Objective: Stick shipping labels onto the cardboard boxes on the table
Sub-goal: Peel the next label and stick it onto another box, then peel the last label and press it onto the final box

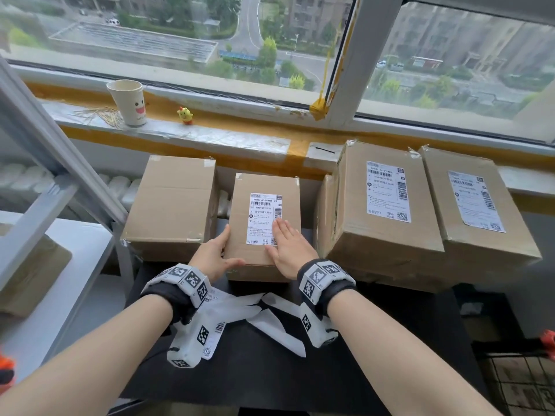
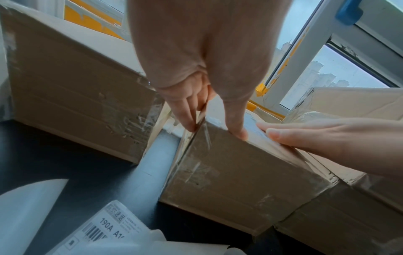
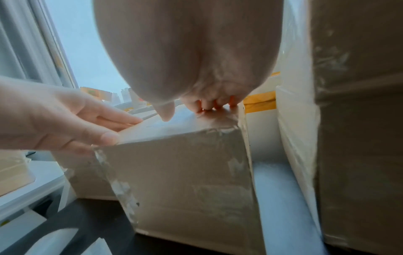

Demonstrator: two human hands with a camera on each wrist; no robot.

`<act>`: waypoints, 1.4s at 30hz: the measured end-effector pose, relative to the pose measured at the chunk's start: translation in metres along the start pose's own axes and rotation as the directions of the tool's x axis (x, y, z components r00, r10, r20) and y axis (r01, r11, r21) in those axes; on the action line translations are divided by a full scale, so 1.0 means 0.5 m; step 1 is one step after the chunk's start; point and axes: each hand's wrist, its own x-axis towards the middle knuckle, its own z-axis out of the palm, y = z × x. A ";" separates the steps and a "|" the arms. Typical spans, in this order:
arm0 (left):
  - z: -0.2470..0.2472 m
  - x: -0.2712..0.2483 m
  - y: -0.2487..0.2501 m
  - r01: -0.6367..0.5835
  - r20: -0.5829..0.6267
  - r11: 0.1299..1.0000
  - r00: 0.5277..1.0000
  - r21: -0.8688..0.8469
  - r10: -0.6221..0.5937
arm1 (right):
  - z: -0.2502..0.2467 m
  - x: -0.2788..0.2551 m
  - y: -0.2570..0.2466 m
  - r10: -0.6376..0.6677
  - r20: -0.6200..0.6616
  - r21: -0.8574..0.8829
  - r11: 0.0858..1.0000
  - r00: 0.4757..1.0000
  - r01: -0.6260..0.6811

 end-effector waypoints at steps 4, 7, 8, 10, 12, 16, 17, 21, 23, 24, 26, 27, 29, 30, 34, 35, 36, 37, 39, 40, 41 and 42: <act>0.004 -0.010 0.005 0.017 -0.005 1.000 1.000 -0.001 -0.017 | -0.017 0.026 0.001 -0.005 0.004 -0.015 1.000 1.000 0.005; 0.004 -0.014 0.007 0.024 -0.014 0.998 1.000 0.065 -0.023 | -0.011 0.008 0.009 -0.046 0.043 -0.041 0.998 0.998 0.047; 0.004 -0.015 0.009 0.019 -0.014 0.996 1.000 0.086 -0.018 | -0.006 -0.005 0.012 -0.059 0.052 -0.047 0.997 0.997 0.061; 0.003 -0.018 0.016 0.011 -0.011 0.992 1.000 0.126 -0.009 | 0.007 -0.037 0.014 -0.075 0.065 -0.049 0.996 0.995 0.078; 0.001 -0.026 0.024 0.003 -0.015 0.986 1.000 0.166 0.000 | 0.021 -0.071 0.009 -0.070 0.055 -0.017 0.997 0.996 0.071; -0.009 -0.051 0.032 -0.043 -0.003 0.961 0.999 0.274 0.046 | 0.018 -0.129 -0.020 -0.002 -0.049 0.114 0.993 0.999 0.007; -0.014 -0.058 0.029 -0.064 0.008 0.952 0.998 0.298 0.064 | 0.014 -0.140 -0.032 0.015 -0.072 0.123 0.992 0.997 -0.006; -0.036 -0.092 0.021 -0.152 0.024 0.926 0.988 0.346 0.153 | 0.015 -0.158 -0.076 0.057 -0.158 0.131 0.991 0.986 -0.036; -0.051 -0.115 0.016 -0.171 0.046 0.889 0.985 0.425 0.167 | 0.027 -0.159 -0.096 0.068 -0.194 0.142 0.989 0.979 -0.041; -0.058 -0.127 0.011 -0.175 0.060 0.865 0.984 0.470 0.166 | 0.034 -0.161 -0.108 0.073 -0.200 0.148 0.988 0.977 -0.043; -0.071 -0.151 -0.007 -0.181 0.090 0.823 0.983 0.539 0.157 | 0.052 -0.167 -0.135 0.075 -0.193 0.148 0.988 0.978 -0.046; -0.077 -0.162 -0.019 -0.183 0.105 0.804 0.983 0.566 0.150 | 0.063 -0.171 -0.149 0.075 -0.182 0.145 0.988 0.980 -0.048; -0.085 -0.182 -0.045 -0.187 0.132 0.770 0.982 0.611 0.133 | 0.090 -0.178 -0.176 0.073 -0.147 0.144 0.988 0.986 -0.052; -0.087 -0.193 -0.059 -0.186 0.144 0.755 0.982 0.629 0.122 | 0.106 -0.181 -0.187 0.068 -0.125 0.143 0.988 0.990 -0.050; -0.078 -0.228 -0.123 -0.175 0.204 0.715 0.978 0.677 0.047 | 0.171 -0.193 -0.223 0.045 -0.052 0.118 0.992 0.998 -0.038; -0.071 -0.234 -0.141 -0.169 0.217 0.703 0.976 0.691 0.022 | 0.187 -0.196 -0.228 0.045 -0.036 0.114 0.993 0.998 -0.041; -0.063 -0.239 -0.160 -0.166 0.231 0.684 0.973 0.710 -0.003 | 0.206 -0.196 -0.233 0.047 -0.018 0.115 0.992 0.999 -0.045; -0.054 -0.245 -0.177 -0.171 0.247 0.659 0.969 0.732 -0.023 | 0.225 -0.197 -0.235 0.050 -0.003 0.116 0.992 0.999 -0.049; -0.034 -0.253 -0.207 -0.187 0.275 0.618 0.960 0.763 -0.049 | 0.262 -0.194 -0.236 0.055 0.028 0.112 0.992 0.998 -0.058; -0.025 -0.256 -0.220 -0.188 0.282 0.613 0.958 0.768 -0.059 | 0.279 -0.191 -0.235 0.057 0.039 0.109 0.992 0.998 -0.061; -0.018 -0.258 -0.230 -0.182 0.286 0.616 0.955 0.766 -0.073 | 0.295 -0.189 -0.233 0.056 0.050 0.108 0.992 0.997 -0.062; -0.011 -0.259 -0.241 -0.177 0.291 0.624 0.953 0.761 -0.085 | 0.309 -0.186 -0.230 0.054 0.059 0.110 0.992 0.997 -0.060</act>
